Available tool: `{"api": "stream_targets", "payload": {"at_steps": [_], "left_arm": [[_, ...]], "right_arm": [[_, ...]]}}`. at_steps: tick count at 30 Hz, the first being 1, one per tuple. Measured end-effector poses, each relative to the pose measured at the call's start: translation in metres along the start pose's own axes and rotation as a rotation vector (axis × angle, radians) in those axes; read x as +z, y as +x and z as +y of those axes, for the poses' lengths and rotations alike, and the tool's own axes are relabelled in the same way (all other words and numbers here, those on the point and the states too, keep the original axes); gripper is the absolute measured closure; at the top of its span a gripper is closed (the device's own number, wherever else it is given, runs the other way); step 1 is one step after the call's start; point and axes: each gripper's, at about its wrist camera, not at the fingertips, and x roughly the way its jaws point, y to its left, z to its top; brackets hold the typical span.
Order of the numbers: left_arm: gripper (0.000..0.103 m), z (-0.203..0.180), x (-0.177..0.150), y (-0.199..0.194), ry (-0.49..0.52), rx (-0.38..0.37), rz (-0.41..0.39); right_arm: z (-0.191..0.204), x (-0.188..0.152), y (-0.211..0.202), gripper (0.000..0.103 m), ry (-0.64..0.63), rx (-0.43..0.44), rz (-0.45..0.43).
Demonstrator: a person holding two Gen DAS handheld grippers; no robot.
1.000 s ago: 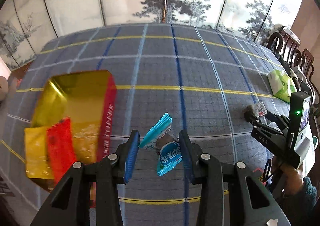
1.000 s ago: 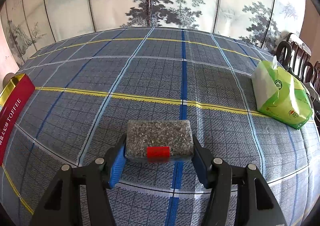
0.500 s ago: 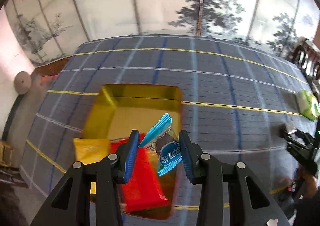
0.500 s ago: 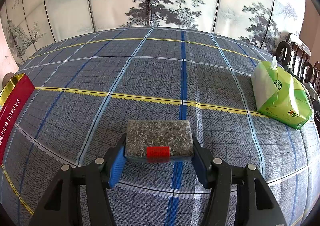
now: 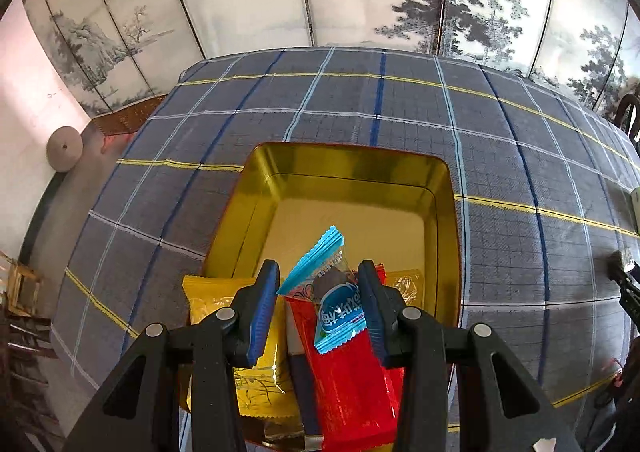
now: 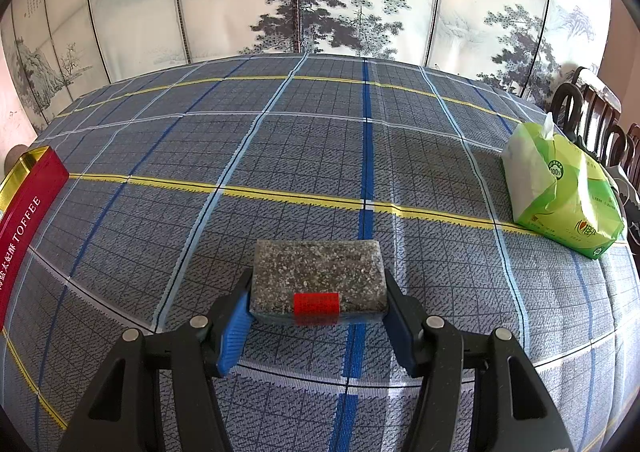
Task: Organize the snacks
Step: 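Lower the candy onto the red packet in the tin and open the left gripper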
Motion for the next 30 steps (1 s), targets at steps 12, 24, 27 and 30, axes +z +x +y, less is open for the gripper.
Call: {"api": "stream_targets", "payload": {"at_steps": [12,24,27,30], "left_arm": [[0.061,-0.0060,-0.0016,0.0031,0.036,0.014,-0.002],[0.054,-0.0077,-0.0040,0.0048,0.042,0.015,0.011],[0.050,-0.0082,-0.0046,0.0036,0.043,0.008,0.001],[0.047,-0.0087,-0.0039,0.0015,0.046,0.011,-0.008]], "right_arm": [[-0.0003,0.0000,-0.0001,0.042,-0.001,0.000,0.000],[-0.0006,0.0000,0.0000,0.042,-0.002,0.000,0.000],[-0.0006,0.0000,0.0000,0.042,-0.002,0.000,0.000],[-0.0007,0.0001,0.0001,0.042,-0.002,0.000,0.000]]}}
